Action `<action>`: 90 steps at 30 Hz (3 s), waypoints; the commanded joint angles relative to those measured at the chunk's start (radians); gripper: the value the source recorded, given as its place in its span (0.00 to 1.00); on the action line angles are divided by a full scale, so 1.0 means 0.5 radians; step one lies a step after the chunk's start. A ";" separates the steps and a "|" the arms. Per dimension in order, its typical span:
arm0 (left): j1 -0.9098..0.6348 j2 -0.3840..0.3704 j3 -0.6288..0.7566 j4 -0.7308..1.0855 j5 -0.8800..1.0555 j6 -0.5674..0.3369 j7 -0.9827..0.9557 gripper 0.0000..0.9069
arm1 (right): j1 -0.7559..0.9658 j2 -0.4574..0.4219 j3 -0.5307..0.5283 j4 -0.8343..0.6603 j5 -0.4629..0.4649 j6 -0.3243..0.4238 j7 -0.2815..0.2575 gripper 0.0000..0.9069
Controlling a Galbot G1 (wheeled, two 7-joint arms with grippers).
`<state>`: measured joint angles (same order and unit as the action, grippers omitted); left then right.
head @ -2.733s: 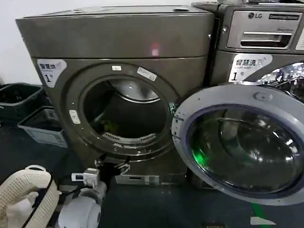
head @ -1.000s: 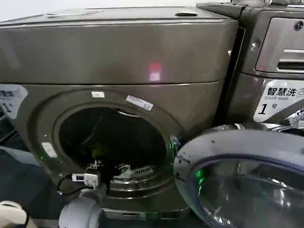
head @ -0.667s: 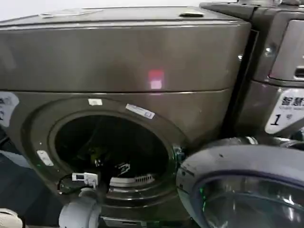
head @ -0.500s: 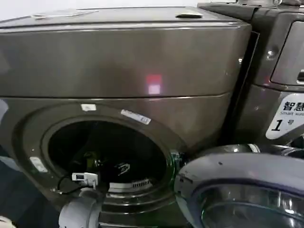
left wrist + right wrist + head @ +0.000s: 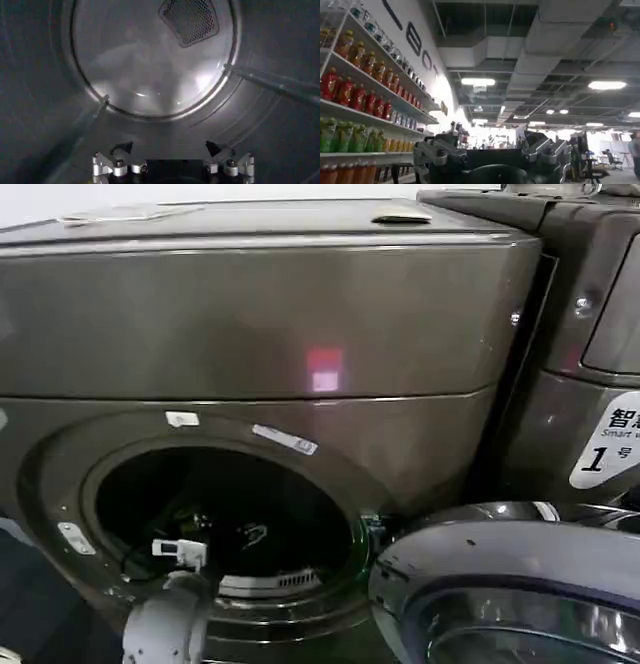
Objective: Grasp the clothes from the dryer.
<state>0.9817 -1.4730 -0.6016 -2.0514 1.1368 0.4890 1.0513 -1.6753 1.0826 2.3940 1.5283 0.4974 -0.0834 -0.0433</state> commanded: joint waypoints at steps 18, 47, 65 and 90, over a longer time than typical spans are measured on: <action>-0.559 0.243 0.142 0.607 0.420 -1.559 0.596 1.00 | 0.025 0.009 -0.040 -0.008 -0.004 0.015 0.004 1.00; -0.667 0.204 0.270 1.062 0.336 -1.435 0.595 1.00 | 0.041 0.008 -0.069 -0.018 -0.009 0.019 0.007 1.00; -0.665 0.193 0.291 1.204 0.270 -1.390 0.595 1.00 | 0.050 0.016 -0.085 -0.018 -0.016 0.023 0.005 1.00; -0.818 0.177 0.344 1.678 0.009 -1.300 0.595 0.00 | 0.059 0.022 -0.106 -0.017 -0.018 0.026 0.006 1.00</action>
<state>0.5846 -1.3839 -0.4341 -1.2901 1.1881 -0.1663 1.3456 -1.6470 1.0934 2.3417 1.5194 0.4882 -0.0709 -0.0408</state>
